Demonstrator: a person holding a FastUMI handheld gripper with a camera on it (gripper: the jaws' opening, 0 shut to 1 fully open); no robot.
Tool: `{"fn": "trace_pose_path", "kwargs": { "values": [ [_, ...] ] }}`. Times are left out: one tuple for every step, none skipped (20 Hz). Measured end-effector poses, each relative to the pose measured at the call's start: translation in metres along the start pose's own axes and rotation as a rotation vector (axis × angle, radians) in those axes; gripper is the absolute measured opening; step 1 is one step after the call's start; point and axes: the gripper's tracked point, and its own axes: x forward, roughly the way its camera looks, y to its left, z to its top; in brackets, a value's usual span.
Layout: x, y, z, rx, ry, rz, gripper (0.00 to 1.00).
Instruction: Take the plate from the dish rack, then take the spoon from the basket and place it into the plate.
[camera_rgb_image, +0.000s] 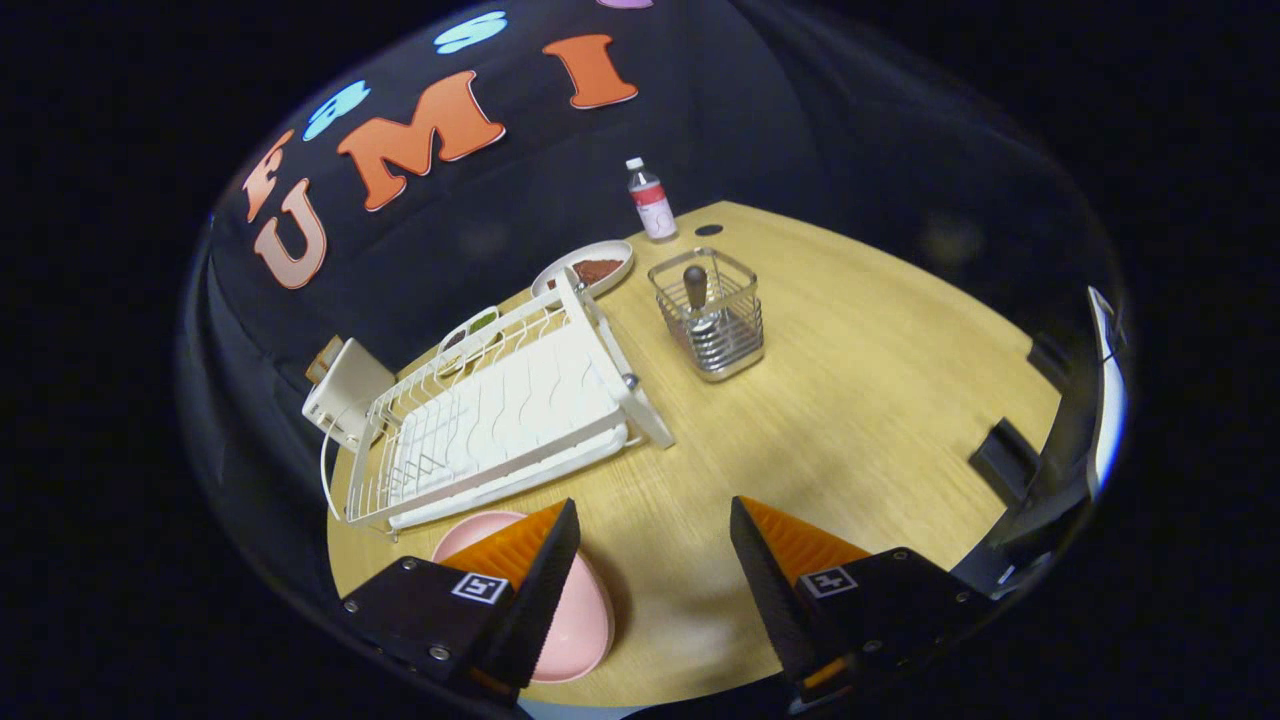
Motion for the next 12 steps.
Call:
{"fn": "trace_pose_path", "kwargs": {
  "values": [
    [0.0,-0.006,0.014,-0.029,-0.036,-0.015,0.95],
    [0.0,-0.011,0.028,-0.06,-0.071,-0.026,0.97],
    [-0.001,-0.014,0.043,-0.09,-0.108,-0.034,0.99],
    [-0.001,-0.017,0.058,-0.121,-0.157,-0.04,0.99],
    [0.0,-0.017,0.074,-0.153,-0.21,-0.04,0.99],
    [-0.001,-0.017,0.088,-0.183,-0.262,-0.04,0.99],
    [0.002,-0.015,0.101,-0.212,-0.31,-0.038,0.99],
    [0.004,-0.013,0.11,-0.238,-0.347,-0.034,0.98],
    [0.01,-0.012,0.118,-0.266,-0.374,-0.032,0.98],
    [0.018,-0.012,0.121,-0.297,-0.388,-0.035,0.98],
    [0.026,-0.012,0.123,-0.327,-0.391,-0.043,0.99],
    [0.033,-0.013,0.124,-0.352,-0.397,-0.05,0.99]
  ]
}}
